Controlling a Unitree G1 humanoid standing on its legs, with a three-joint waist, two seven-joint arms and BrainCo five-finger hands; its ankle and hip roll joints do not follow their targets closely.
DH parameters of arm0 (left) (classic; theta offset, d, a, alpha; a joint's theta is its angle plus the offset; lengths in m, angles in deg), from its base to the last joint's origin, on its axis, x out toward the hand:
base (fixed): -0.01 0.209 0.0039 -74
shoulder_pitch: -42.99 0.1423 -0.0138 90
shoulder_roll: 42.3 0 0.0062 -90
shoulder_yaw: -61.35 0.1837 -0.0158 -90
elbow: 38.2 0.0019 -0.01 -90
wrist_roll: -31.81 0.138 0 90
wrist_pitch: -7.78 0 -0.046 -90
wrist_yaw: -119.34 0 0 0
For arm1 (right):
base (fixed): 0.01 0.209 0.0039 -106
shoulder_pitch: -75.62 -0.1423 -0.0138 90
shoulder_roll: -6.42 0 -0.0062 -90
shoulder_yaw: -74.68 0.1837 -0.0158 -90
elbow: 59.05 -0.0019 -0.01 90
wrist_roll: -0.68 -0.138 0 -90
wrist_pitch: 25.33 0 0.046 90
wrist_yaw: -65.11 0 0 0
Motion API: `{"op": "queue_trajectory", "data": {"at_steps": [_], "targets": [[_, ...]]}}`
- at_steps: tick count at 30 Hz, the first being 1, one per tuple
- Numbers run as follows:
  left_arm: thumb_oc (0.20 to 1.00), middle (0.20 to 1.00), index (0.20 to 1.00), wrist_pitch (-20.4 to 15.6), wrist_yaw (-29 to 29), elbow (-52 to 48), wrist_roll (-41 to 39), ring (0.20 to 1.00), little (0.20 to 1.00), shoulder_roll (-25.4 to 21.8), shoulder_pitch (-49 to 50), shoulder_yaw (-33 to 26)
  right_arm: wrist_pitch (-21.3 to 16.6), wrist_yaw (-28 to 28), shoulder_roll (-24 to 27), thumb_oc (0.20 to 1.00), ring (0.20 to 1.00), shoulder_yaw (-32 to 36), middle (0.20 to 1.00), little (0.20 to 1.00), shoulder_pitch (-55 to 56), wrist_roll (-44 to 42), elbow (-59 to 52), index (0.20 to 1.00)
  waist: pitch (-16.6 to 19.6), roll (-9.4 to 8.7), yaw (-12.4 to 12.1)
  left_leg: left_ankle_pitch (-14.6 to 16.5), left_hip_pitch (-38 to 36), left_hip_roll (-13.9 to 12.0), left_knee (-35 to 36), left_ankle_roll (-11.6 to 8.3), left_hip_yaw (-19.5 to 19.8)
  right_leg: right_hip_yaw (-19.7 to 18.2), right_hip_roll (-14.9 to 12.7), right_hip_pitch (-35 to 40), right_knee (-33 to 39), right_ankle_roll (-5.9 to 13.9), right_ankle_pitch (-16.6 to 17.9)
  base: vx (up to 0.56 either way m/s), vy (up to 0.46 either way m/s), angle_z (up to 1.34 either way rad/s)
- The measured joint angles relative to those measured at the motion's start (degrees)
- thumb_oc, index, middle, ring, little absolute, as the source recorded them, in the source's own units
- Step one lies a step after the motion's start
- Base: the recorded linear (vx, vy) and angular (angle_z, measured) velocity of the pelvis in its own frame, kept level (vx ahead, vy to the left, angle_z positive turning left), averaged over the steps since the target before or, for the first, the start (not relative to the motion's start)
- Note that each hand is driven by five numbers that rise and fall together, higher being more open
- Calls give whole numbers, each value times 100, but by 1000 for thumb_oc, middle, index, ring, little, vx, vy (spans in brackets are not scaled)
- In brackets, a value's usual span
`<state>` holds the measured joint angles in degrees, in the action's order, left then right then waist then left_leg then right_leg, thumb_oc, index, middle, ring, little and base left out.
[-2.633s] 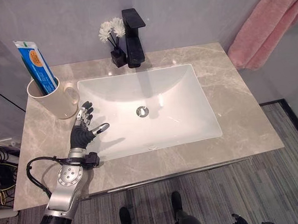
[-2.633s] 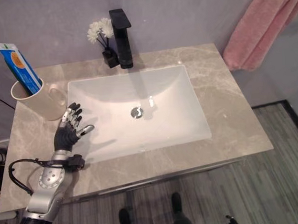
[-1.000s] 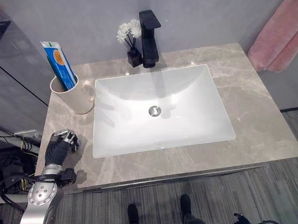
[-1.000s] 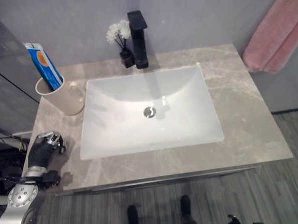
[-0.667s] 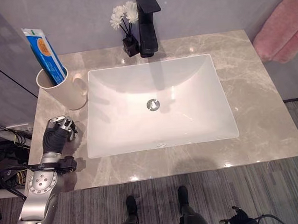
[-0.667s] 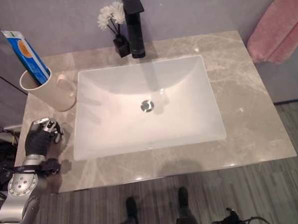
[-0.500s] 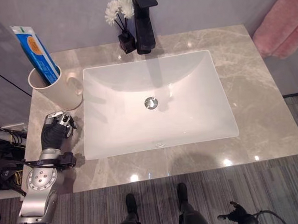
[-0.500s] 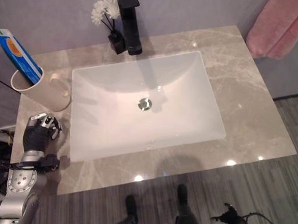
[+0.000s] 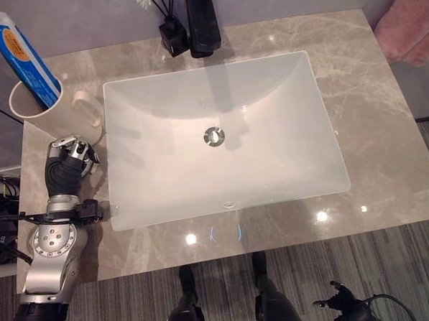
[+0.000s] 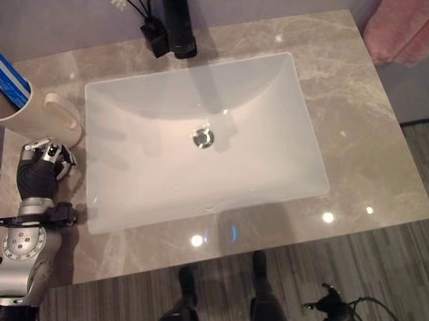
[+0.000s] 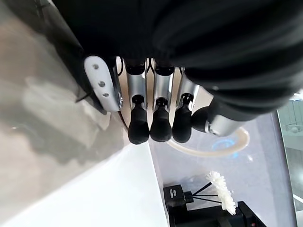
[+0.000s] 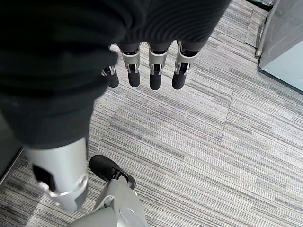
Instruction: Put brush and paste in cup on sink, flatten towel.
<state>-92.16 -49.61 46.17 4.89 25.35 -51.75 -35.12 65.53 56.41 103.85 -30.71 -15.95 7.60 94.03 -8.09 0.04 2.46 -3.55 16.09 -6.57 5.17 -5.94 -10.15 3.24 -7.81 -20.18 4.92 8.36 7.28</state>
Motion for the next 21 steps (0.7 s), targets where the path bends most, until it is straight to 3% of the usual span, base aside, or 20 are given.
{"op": "queue_trajectory", "data": {"at_steps": [21], "targets": [[200,200,200,-118,233,300,11,200,200,-463,-748,19,-63,-3,17,1000,1000,-115,1000,1000,-104,-173,-357,1000,-168,-186,71,-24,206,-3,0,-5,7,-16,5,-209,1,0,30,0,0,0]]}}
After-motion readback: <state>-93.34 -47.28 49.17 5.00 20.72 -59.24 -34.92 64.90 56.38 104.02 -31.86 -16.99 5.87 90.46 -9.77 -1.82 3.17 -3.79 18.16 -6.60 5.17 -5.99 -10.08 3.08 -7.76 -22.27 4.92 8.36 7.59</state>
